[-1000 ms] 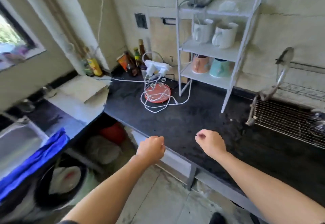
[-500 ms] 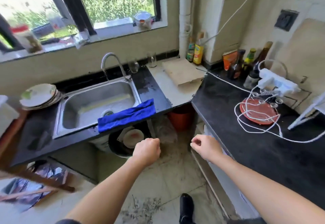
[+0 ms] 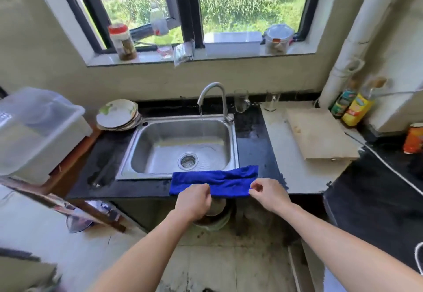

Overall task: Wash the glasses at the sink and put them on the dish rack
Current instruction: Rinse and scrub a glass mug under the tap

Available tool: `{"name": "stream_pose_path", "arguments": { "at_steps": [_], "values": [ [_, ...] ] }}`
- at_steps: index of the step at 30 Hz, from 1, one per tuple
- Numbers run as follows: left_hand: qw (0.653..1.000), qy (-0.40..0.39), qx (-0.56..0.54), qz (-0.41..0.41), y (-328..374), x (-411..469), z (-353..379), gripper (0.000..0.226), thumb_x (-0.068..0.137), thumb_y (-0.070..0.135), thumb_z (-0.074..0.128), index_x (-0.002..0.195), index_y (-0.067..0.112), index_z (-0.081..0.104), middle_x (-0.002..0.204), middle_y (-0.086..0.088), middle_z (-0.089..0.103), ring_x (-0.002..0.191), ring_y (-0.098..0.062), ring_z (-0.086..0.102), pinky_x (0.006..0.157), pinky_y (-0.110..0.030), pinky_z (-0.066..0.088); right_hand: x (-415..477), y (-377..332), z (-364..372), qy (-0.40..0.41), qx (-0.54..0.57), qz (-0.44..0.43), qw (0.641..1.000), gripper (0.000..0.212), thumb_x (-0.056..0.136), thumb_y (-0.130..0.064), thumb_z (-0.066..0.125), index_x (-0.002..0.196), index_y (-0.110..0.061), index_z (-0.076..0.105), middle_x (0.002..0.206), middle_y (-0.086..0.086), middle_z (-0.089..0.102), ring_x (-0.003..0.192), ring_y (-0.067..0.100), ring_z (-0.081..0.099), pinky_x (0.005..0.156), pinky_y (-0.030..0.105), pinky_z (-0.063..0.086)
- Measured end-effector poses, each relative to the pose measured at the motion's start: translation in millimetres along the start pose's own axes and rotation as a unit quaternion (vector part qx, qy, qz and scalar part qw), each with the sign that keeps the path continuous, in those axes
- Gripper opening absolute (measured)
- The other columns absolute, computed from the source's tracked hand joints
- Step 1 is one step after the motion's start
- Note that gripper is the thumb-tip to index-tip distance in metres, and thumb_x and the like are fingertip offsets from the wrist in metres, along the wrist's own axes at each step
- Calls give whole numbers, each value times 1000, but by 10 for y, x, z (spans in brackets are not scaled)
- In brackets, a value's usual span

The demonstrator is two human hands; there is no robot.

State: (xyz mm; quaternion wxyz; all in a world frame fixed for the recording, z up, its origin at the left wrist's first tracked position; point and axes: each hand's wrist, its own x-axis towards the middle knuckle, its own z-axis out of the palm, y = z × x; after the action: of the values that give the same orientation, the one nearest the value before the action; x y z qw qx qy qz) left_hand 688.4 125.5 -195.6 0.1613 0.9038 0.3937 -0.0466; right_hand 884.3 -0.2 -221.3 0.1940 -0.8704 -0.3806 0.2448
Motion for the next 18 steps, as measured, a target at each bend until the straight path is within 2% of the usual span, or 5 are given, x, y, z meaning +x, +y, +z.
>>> {"name": "stream_pose_path", "arguments": {
  "at_steps": [5, 10, 14, 18],
  "values": [
    [999, -5, -32, -15, -316, 707, -121, 22, 90, 26, 44, 99, 16, 61, 108, -7, 66, 102, -30, 60, 77, -35, 45, 794, -220, -32, -6, -20, 21, 1000, 20, 88, -33, 62, 102, -22, 70, 107, 1, 70, 101, 24, 62, 80, 31, 46],
    [999, -25, -45, -12, -559, 1511, -260, 24, 90, 27, 44, 104, 19, 62, 108, -7, 67, 101, -30, 60, 80, -35, 47, 1546, -373, -164, -5, -2, 73, 997, 15, 83, -29, 64, 94, -23, 72, 97, -1, 73, 92, 22, 65, 79, 32, 52],
    [998, -40, -48, 4, -589, 2038, -328, 22, 89, 24, 44, 99, 15, 61, 106, -7, 67, 98, -29, 60, 73, -33, 44, 2118, -400, -340, 8, 24, 99, 995, 15, 84, -31, 65, 95, -23, 70, 98, -1, 71, 90, 22, 64, 80, 34, 53],
    [997, -49, -57, -6, -547, 2386, -331, 23, 91, 23, 44, 101, 14, 62, 104, -5, 68, 97, -27, 60, 74, -32, 44, 2709, -398, -533, 23, 36, 110, 993, 17, 87, -33, 65, 99, -22, 68, 96, -2, 66, 91, 21, 61, 79, 31, 49]
  ]
}}
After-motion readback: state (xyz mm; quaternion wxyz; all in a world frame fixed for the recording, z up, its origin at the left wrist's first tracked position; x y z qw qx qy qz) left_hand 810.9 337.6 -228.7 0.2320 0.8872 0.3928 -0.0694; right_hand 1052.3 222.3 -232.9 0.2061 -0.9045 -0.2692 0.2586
